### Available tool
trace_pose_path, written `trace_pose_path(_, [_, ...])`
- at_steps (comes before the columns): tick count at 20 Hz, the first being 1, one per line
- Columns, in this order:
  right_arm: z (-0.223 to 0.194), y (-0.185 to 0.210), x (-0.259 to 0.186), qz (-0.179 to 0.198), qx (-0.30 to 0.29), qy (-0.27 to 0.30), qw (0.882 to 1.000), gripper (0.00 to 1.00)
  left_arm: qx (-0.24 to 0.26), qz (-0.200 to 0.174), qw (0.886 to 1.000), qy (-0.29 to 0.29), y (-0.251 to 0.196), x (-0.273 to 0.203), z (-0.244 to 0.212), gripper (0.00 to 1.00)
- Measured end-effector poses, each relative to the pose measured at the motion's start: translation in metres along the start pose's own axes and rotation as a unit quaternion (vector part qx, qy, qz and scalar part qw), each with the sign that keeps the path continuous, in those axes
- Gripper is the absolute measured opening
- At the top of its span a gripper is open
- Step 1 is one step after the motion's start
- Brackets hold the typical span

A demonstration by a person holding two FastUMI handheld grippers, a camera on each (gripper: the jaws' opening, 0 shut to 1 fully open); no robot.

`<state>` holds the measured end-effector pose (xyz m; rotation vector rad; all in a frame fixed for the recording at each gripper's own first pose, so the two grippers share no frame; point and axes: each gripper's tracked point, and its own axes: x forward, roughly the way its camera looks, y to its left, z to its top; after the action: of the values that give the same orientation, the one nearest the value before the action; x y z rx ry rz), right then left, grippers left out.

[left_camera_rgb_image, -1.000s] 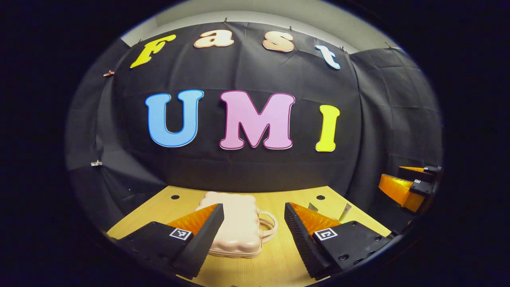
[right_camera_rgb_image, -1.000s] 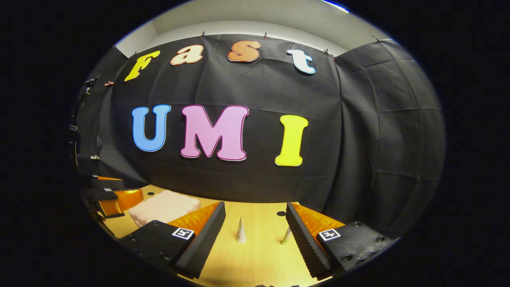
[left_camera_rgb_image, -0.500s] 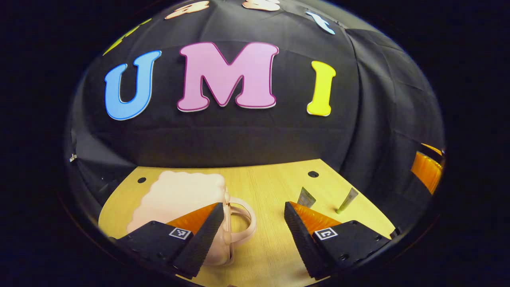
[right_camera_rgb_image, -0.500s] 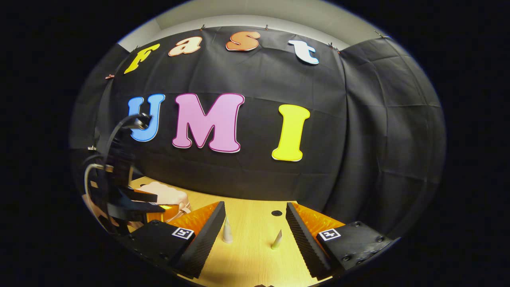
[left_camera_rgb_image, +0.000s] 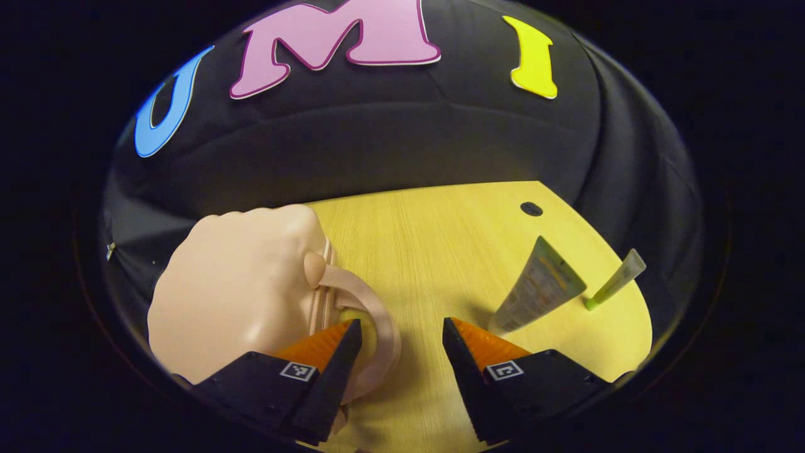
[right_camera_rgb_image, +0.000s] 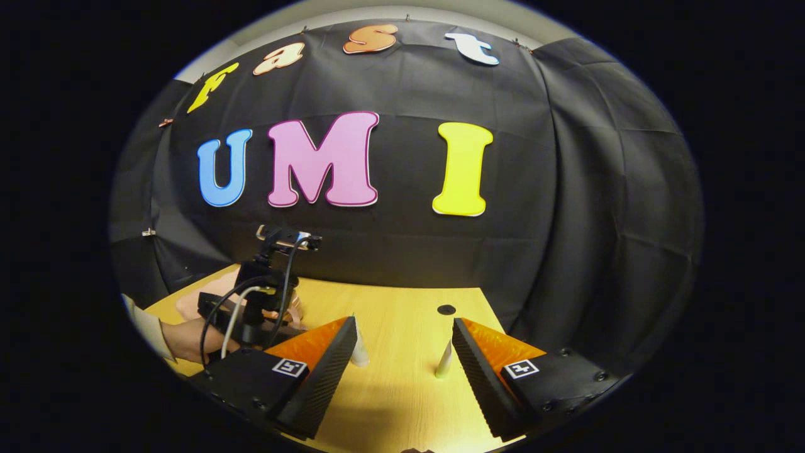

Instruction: First open the suitcase, pack the skin care products into it, and then close the suitcase.

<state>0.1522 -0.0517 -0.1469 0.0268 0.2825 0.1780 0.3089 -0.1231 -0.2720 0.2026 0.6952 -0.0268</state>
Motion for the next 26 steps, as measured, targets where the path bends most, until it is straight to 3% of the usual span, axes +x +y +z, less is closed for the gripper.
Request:
trace_pose_path(1, [-0.002,0.0,0.001,0.004,0.001,0.003,1.0,0.97,-0.001,0.008,1.0,0.006,0.001,0.005,-0.003,0.74])
trace_pose_path(2, [-0.003,-0.001,0.002,0.008,0.0,0.004,1.0,0.97,-0.002,0.019,1.0,0.011,0.004,0.011,-0.005,0.73])
trace_pose_path(4, [-0.009,-0.002,0.005,0.014,-0.002,0.01,1.0,0.97,-0.008,0.031,0.999,0.022,0.009,0.018,-0.01,0.6])
trace_pose_path(5, [-0.012,-0.002,0.006,0.016,-0.001,0.013,1.0,0.97,-0.011,0.04,0.999,0.026,0.013,0.021,-0.012,0.45])
trace_pose_path(7, [-0.015,-0.003,0.01,0.017,0.002,0.018,1.0,0.97,-0.023,0.032,0.998,0.044,0.014,0.018,-0.016,0.29])
trace_pose_path(9, [-0.013,-0.002,0.014,0.02,0.008,0.018,1.0,0.97,-0.046,0.008,0.998,0.039,0.008,0.011,-0.002,0.23])
trace_pose_path(13, [-0.005,-0.001,0.018,0.023,-0.008,0.005,1.0,0.97,-0.056,-0.004,0.998,0.021,0.021,-0.024,0.04,0.14])
trace_pose_path(15, [-0.004,-0.001,0.019,0.023,-0.007,0.005,1.0,0.97,-0.095,-0.033,0.995,0.015,0.029,-0.048,0.063,0.14])
trace_pose_path(19, [-0.004,0.008,0.019,0.025,-0.008,0.009,1.0,0.97,-0.137,-0.052,0.989,-0.037,0.09,-0.109,0.12,0.14])
trace_pose_path(23, [0.0,0.017,0.019,0.027,-0.008,0.007,1.0,0.97,-0.117,-0.025,0.99,-0.081,0.188,-0.157,0.152,0.14])
trace_pose_path(26, [-0.007,0.023,0.021,0.031,-0.009,0.017,0.999,0.97,-0.08,0.053,0.99,-0.106,0.287,-0.181,0.157,0.14])
